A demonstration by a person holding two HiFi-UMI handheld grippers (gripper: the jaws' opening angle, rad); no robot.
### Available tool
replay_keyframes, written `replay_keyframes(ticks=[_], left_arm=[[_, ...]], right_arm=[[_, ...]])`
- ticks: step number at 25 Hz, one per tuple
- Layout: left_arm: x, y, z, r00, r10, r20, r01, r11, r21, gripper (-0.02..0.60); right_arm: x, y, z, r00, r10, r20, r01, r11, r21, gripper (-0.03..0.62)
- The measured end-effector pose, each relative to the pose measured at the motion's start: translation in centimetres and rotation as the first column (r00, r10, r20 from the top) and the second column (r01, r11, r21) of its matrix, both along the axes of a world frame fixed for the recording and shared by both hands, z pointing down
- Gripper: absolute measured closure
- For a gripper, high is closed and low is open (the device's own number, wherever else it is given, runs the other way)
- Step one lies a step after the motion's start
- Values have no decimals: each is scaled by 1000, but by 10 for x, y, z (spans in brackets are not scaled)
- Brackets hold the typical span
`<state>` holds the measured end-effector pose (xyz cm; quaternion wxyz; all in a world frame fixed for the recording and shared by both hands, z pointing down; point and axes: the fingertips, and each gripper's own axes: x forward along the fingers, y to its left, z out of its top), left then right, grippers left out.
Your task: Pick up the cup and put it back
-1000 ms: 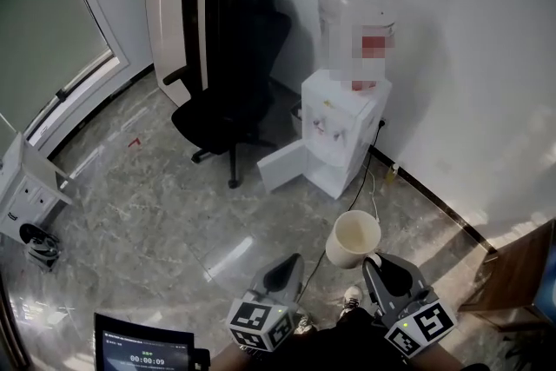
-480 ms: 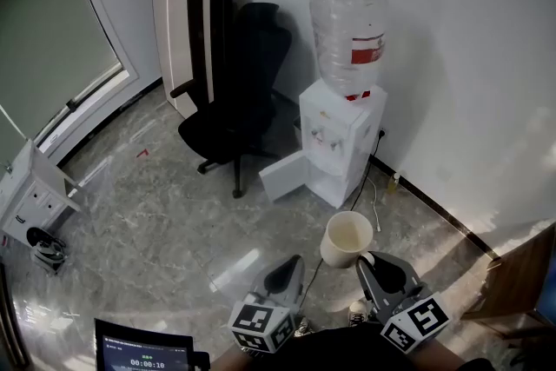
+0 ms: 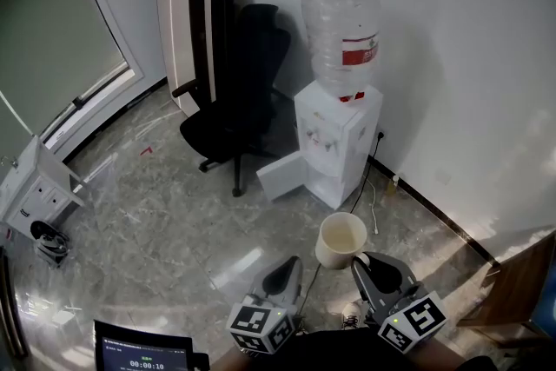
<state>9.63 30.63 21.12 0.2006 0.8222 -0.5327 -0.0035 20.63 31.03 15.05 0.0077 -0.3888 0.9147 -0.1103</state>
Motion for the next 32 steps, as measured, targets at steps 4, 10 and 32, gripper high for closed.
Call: replay_keyframes(ticks=[4, 10, 32], left_arm=[[9, 5, 0, 1000, -3, 5, 3, 1000, 0, 578], [18, 9, -4, 1000, 3, 4, -3, 1000, -6, 578], [7, 7, -5, 1000, 23, -2, -23, 1000, 4, 578]], right_arm=[[9, 3, -1, 1000, -6, 5, 6, 1000, 3, 546], [17, 4, -6, 1000, -7, 5, 7, 1000, 7, 546], [10, 1, -17, 1000, 28, 15, -28, 998, 51, 546]])
